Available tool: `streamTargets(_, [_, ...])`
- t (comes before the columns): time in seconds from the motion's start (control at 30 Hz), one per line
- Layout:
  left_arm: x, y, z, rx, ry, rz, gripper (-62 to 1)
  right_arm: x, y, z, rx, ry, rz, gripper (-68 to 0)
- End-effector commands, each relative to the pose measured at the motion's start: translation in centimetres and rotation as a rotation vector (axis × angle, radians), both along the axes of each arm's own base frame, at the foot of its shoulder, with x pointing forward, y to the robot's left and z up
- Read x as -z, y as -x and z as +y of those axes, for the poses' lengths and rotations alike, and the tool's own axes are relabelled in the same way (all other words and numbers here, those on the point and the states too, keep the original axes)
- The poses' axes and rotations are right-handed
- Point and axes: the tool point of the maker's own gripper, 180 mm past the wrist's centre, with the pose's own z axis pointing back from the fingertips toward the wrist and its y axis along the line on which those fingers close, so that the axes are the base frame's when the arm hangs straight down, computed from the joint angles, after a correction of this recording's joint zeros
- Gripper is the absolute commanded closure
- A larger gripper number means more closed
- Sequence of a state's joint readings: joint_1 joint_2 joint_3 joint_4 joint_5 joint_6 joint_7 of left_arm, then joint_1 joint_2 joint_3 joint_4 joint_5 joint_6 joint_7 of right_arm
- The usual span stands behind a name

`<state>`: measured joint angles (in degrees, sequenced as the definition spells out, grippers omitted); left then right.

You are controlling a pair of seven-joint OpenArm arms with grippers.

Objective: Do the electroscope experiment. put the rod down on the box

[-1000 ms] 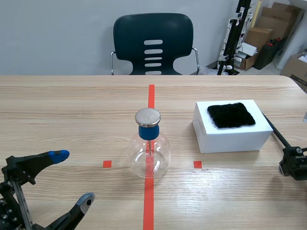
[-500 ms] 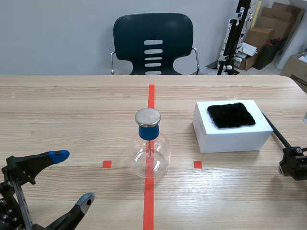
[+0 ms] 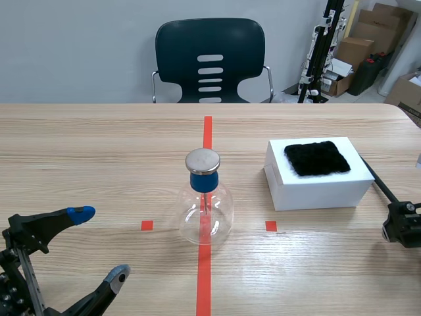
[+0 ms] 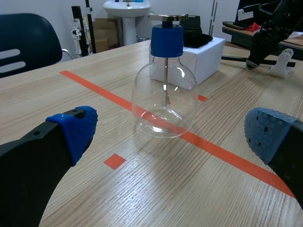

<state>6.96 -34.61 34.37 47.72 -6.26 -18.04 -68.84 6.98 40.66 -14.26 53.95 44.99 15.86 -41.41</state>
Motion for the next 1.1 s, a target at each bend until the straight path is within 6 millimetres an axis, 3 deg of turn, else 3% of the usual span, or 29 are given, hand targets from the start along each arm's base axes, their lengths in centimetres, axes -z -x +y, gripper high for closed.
streamTargets(0.0, [-0.93,-0.41,-0.05,-0.001,0.022,-0.029,-62.3,-1.61,-1.3,-1.14,-0.002,0.028,-0.041,-67.9])
streamTargets(1.07, [-0.93,-0.41,-0.05,-0.001,0.022,-0.029,-62.3,-1.29,-0.86,-1.12,-0.003,0.027,-0.03,-67.9])
